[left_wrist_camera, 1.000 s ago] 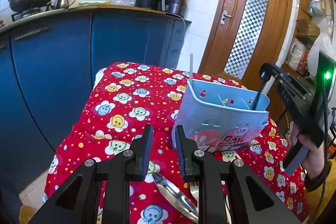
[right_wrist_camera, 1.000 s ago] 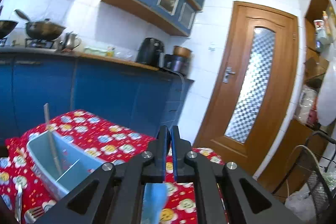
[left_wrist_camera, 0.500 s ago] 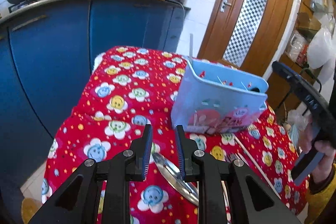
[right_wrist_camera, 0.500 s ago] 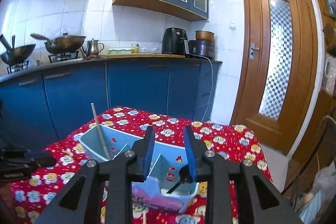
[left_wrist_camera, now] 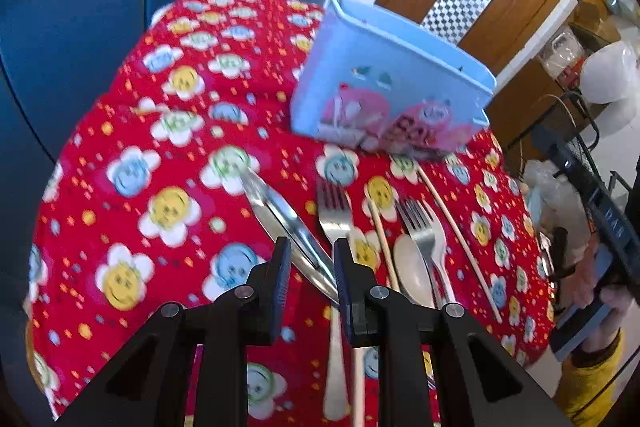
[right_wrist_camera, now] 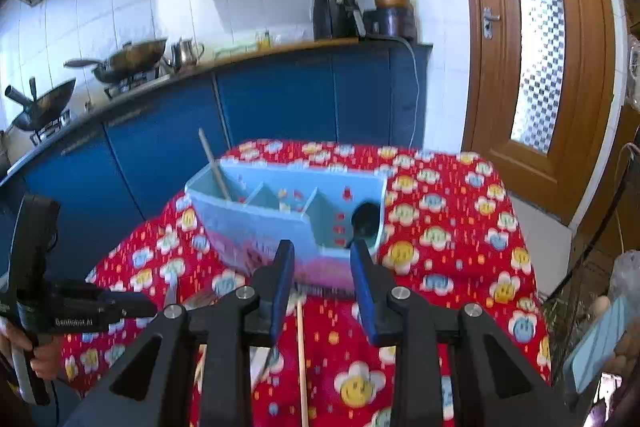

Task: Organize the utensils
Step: 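Move both tools back toward the loose utensils beside the caddy, then grasp a knife with the left tool while the right tool grasps a chopstick, then lower the knife and chopstick into the blue caddy and open both tools, then move both tools back over the remaining forks and spoons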

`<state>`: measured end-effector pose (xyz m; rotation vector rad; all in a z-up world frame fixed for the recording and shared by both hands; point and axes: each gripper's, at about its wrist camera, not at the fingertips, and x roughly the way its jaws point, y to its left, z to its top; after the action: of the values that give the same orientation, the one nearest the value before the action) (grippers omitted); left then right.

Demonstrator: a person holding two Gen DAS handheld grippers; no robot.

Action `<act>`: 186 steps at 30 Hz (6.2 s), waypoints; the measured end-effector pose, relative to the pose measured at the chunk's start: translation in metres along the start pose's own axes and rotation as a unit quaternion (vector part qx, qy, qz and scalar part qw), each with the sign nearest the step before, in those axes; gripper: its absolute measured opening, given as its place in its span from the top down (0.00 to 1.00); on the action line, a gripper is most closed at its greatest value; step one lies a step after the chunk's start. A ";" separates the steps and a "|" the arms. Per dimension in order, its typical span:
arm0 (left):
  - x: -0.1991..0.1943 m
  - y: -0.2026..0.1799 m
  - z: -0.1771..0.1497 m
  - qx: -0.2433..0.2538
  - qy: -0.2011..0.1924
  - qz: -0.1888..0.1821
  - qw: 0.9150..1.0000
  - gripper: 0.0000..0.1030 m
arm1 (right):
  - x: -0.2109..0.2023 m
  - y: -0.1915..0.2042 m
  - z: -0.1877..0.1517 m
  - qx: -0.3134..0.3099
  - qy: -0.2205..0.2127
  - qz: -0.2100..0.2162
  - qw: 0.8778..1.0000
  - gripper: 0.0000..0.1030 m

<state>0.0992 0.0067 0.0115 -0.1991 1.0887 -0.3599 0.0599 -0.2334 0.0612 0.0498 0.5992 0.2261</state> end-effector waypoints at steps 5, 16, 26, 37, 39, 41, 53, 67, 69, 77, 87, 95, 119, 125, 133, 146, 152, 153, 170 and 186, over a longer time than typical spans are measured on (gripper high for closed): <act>0.011 -0.009 -0.004 0.000 0.032 0.013 0.999 0.79 | 0.003 0.004 -0.016 -0.003 0.053 0.012 0.998 0.69; 0.027 -0.013 0.002 -0.025 0.059 0.039 0.997 0.68 | 0.030 0.004 -0.047 0.003 0.172 0.029 0.985 0.69; 0.035 -0.016 0.010 -0.026 0.042 0.018 0.999 0.87 | 0.054 0.002 -0.053 0.005 0.232 0.038 0.972 0.69; 0.022 -0.008 0.007 -0.014 0.022 -0.004 1.000 0.95 | 0.087 0.015 -0.042 -0.045 0.295 0.024 0.954 0.75; 0.015 -0.008 0.006 -0.011 0.013 -0.009 1.000 0.95 | 0.090 0.018 -0.041 -0.063 0.295 0.013 0.953 0.86; 0.008 -0.009 0.004 -0.007 -0.001 -0.017 1.000 0.95 | 0.091 0.018 -0.040 -0.066 0.295 0.011 0.953 0.93; -0.045 -0.026 0.016 0.028 -0.129 -0.057 0.990 0.95 | 0.020 0.001 -0.026 0.017 0.136 0.081 0.987 0.94; -0.065 -0.062 0.076 0.069 -0.264 -0.037 0.961 0.95 | -0.019 -0.007 0.019 0.054 -0.076 0.067 0.993 0.94; -0.067 -0.065 0.087 0.068 -0.283 -0.029 0.956 0.95 | -0.016 -0.009 0.027 0.063 -0.091 0.068 0.992 0.94; -0.067 -0.073 0.126 0.067 -0.348 -0.004 0.935 0.95 | 0.009 -0.017 0.053 0.069 -0.128 0.054 0.988 0.94; -0.037 -0.068 0.147 0.060 -0.407 0.042 0.911 0.95 | 0.048 -0.032 0.074 0.087 -0.176 0.034 0.980 0.94; -0.019 -0.061 0.146 0.052 -0.416 0.046 0.907 0.95 | 0.075 -0.033 0.074 0.068 -0.212 -0.011 0.975 0.94; -0.032 -0.056 0.104 0.072 -0.346 0.035 0.935 0.73 | 0.037 -0.009 0.055 0.043 -0.174 0.001 0.984 0.75; -0.048 -0.057 0.090 0.081 -0.324 0.034 0.942 0.73 | 0.018 0.004 0.048 0.025 -0.148 -0.015 0.989 0.75; -0.060 -0.058 0.061 0.092 -0.285 0.040 0.953 0.72 | 0.000 0.018 0.028 0.025 -0.121 -0.020 0.992 0.75; -0.055 -0.057 0.024 0.118 -0.183 0.057 0.974 0.73 | -0.007 0.030 -0.005 0.013 -0.010 -0.007 1.000 0.75; -0.038 -0.055 0.015 0.124 -0.139 0.056 0.981 0.73 | -0.003 0.031 -0.020 0.012 0.034 0.001 0.999 0.75; -0.035 -0.054 0.014 0.121 -0.132 0.054 0.982 0.73 | -0.002 0.030 -0.021 0.014 0.038 0.002 0.999 0.75; 0.025 -0.035 0.011 0.089 -0.032 0.025 0.995 0.73 | 0.013 0.014 -0.047 0.035 0.093 -0.001 0.995 0.75; 0.038 -0.029 0.010 0.054 -0.018 -0.014 0.998 0.79 | 0.019 0.006 -0.054 0.046 0.106 -0.005 0.993 0.74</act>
<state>0.1181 -0.0345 -0.0058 -0.1232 1.0296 -0.4373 0.0437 -0.2246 0.0069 0.1137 0.8203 0.1958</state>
